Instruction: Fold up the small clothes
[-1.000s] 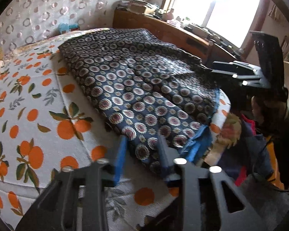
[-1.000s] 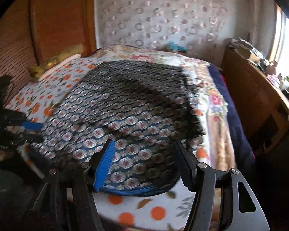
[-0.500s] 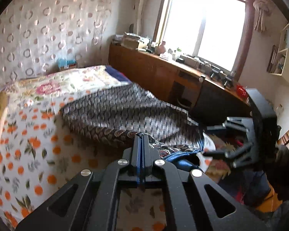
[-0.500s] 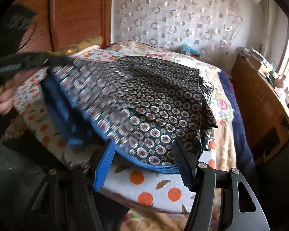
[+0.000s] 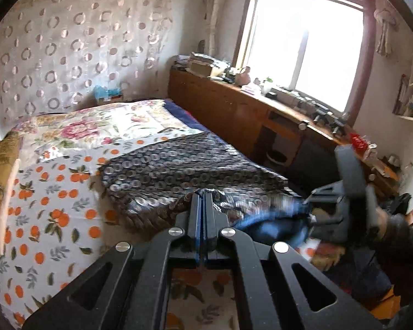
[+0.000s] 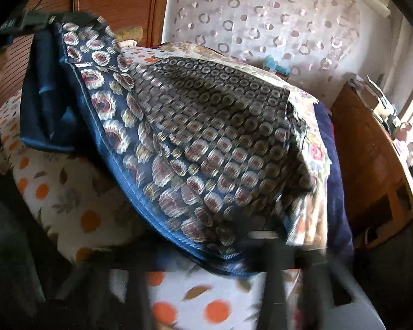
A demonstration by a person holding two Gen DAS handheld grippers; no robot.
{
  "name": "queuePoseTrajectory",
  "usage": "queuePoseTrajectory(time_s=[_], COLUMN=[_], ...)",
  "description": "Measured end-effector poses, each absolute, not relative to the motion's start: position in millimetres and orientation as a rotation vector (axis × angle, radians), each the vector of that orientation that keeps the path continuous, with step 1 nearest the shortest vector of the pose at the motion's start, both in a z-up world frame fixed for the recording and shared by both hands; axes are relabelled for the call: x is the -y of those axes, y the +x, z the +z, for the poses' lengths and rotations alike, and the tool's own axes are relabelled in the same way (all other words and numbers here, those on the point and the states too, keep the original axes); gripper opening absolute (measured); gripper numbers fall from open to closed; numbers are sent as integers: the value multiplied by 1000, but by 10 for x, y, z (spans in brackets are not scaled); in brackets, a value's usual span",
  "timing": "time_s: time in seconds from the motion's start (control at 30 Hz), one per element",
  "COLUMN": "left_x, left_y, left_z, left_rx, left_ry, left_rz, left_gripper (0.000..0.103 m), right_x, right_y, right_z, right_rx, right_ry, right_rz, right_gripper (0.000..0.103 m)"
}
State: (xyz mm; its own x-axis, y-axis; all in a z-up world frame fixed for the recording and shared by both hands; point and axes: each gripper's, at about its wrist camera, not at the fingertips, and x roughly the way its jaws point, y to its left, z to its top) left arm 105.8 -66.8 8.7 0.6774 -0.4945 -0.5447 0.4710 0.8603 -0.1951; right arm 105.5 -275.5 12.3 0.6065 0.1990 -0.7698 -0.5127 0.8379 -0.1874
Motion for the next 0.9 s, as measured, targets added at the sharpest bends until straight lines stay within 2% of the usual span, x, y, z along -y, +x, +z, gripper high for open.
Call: queuePoseTrajectory(time_s=[0.17,0.3,0.67,0.73,0.77,0.8,0.9], left_x=[488,358,112,69,41,21,-79], left_y=[1381,1681,2555,2636,2651,2646,2688], left_z=[125,115,-297,-347,-352,-336,-306], left_rx=[-626,-633,-781,-810,-808,-798,-788], left_ry=[-48,-50,-63,-72,-69,-70,-91], left_rz=[-488,-449,-385,-393,-383,-381,-377], left_gripper=[1,1,3,17,36,45,51], right_x=[2656,2488,2156,2210,2277,2294,2339], right_y=[1426,1868,3179,3309,3388,3471,3604], right_z=[643,822,292,213,176,147,175], right_rx=[-698,-650,-769,-802,-817,-831,-842], right_ry=[-378,-383,-362,-355,-355,-356,-332], right_rz=[416,415,447,444,437,427,398], right_gripper=[5,4,5,5,5,5,22])
